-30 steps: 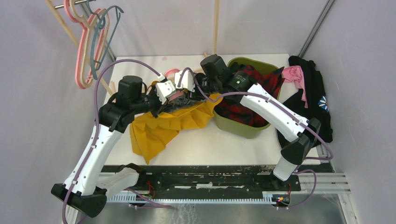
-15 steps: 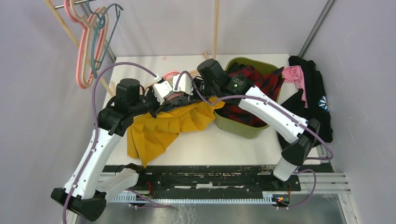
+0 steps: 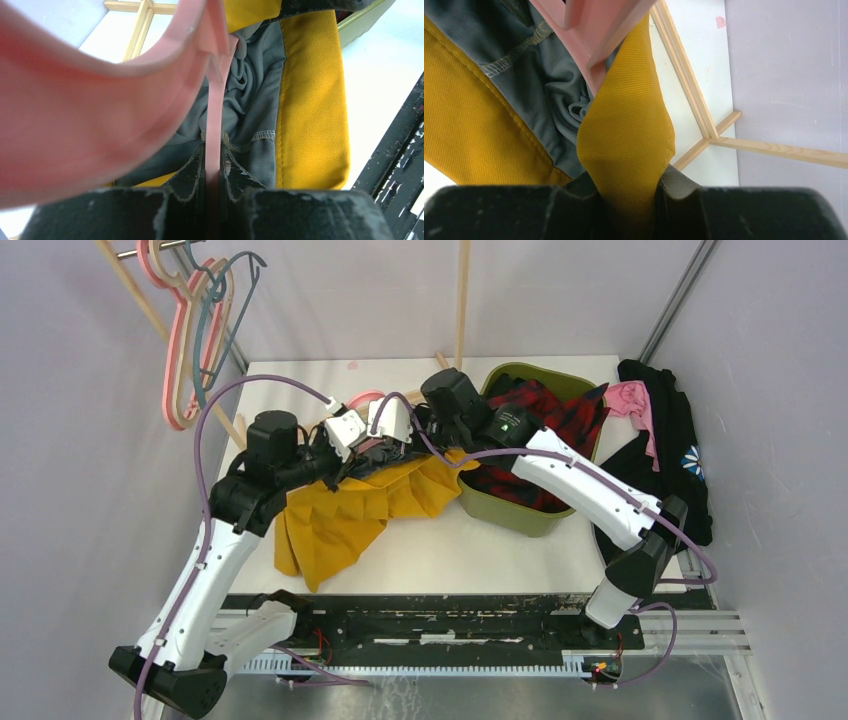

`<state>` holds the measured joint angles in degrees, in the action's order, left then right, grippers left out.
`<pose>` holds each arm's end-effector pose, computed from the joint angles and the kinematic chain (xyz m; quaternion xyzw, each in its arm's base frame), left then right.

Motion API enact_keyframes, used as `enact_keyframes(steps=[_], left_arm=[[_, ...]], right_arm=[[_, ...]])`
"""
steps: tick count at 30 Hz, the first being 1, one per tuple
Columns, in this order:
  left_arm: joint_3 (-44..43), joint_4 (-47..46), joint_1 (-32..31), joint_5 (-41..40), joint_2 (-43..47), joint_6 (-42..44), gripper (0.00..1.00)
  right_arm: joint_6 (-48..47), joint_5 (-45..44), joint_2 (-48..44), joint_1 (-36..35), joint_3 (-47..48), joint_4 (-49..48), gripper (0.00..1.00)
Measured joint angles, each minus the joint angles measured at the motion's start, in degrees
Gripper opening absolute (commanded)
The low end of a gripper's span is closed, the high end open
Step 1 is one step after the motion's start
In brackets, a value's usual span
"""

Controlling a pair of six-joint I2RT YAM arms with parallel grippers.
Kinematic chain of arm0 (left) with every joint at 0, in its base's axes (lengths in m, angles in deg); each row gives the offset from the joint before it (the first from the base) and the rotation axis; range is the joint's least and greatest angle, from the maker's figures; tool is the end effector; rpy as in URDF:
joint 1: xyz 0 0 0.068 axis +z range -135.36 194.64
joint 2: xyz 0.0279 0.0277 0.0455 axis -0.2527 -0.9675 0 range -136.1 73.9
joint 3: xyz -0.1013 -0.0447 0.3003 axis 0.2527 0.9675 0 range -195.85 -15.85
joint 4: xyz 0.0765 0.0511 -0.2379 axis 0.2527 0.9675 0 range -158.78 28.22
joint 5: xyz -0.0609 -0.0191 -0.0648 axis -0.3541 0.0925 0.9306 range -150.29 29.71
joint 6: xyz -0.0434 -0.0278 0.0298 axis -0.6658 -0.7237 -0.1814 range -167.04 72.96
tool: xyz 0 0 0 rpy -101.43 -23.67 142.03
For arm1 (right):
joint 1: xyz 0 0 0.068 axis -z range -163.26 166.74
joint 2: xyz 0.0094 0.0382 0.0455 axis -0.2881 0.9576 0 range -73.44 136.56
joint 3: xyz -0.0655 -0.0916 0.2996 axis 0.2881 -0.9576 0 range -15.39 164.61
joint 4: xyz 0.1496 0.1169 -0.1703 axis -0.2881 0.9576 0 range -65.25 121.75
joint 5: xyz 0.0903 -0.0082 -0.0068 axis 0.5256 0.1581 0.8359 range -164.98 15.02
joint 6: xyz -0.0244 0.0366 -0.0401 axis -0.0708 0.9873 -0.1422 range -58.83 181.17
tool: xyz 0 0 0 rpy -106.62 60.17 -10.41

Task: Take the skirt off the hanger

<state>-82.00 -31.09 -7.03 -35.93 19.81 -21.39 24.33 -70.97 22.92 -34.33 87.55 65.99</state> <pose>0.1416 -0.0757 0.4259 0.4349 0.7126 -0.1603 0.5266 0.2370 0.2982 0.4442 -0.6260 0.6258 0.0883 0.4567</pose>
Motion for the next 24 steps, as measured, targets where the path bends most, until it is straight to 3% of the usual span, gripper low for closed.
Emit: enact_keyframes(steps=[8, 16, 17, 18, 19, 24], left_arm=[[5.2, -2.1, 0.0, 2.6, 4.3, -4.3, 0.04], [11.4, -10.0, -0.7, -1.9, 14.2, -6.6, 0.19], [11.7, -12.3, -0.7, -1.8, 14.9, -6.7, 0.61], [11.7, -14.6, -0.7, -1.8, 15.3, -6.7, 0.95], [11.7, -16.1, -0.8, -1.9, 15.5, -6.7, 1.00], [6.2, -30.0, -1.7, -3.5, 13.3, -7.8, 0.99]], right_arm=[[-0.5, -1.2, 0.5, -1.2, 1.2, 3.8, 0.01], [0.0, 0.2, 1.1, -2.3, 2.1, 2.6, 0.01], [0.4, 0.2, 1.1, -2.3, 2.2, 2.6, 0.01], [1.0, 0.2, 1.2, -2.1, 2.4, 2.5, 0.01], [1.4, 0.1, 1.2, -2.0, 2.5, 2.4, 0.01], [5.6, -3.3, 3.7, -1.1, 2.1, 3.9, 0.01]])
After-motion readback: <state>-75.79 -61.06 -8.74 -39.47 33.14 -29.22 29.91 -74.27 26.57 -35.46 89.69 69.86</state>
